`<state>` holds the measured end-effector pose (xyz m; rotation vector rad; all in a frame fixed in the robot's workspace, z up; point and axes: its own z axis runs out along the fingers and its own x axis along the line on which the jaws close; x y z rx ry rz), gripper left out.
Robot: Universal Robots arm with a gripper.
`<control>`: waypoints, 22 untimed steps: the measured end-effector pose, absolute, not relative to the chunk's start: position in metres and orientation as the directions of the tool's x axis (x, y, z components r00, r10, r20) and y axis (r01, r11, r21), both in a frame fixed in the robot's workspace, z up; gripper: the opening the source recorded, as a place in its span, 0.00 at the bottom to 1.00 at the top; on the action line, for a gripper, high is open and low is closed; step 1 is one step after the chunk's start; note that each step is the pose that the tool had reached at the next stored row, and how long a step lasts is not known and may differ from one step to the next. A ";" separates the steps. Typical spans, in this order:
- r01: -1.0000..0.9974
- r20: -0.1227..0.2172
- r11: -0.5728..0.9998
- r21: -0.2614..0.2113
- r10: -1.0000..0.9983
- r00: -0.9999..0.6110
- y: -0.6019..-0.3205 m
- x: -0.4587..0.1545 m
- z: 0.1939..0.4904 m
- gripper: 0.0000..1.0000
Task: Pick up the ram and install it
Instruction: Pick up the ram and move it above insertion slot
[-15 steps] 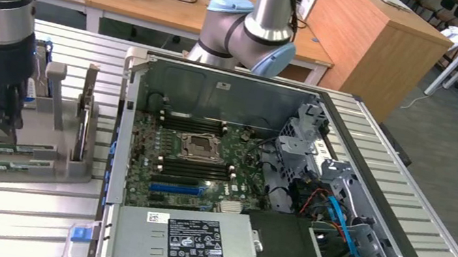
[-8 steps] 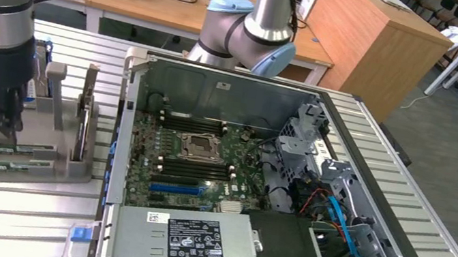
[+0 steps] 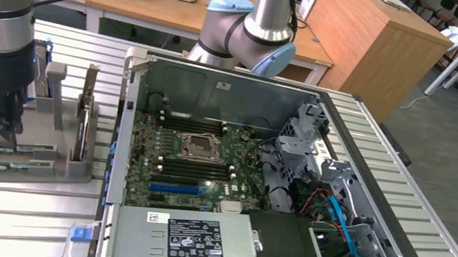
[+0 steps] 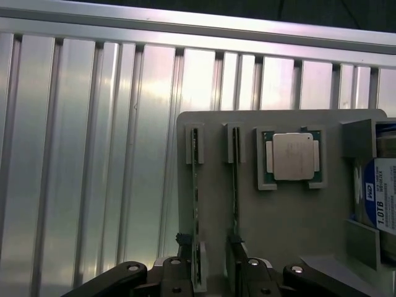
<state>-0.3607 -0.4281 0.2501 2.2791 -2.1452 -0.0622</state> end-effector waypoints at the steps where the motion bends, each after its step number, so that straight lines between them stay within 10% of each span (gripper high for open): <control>1: -0.998 -0.021 -0.061 0.035 -0.998 0.060 -0.428 -0.361 0.249 0.36; 22: -0.998 -0.021 -0.061 0.035 -0.998 0.060 -0.430 -0.362 0.237 0.36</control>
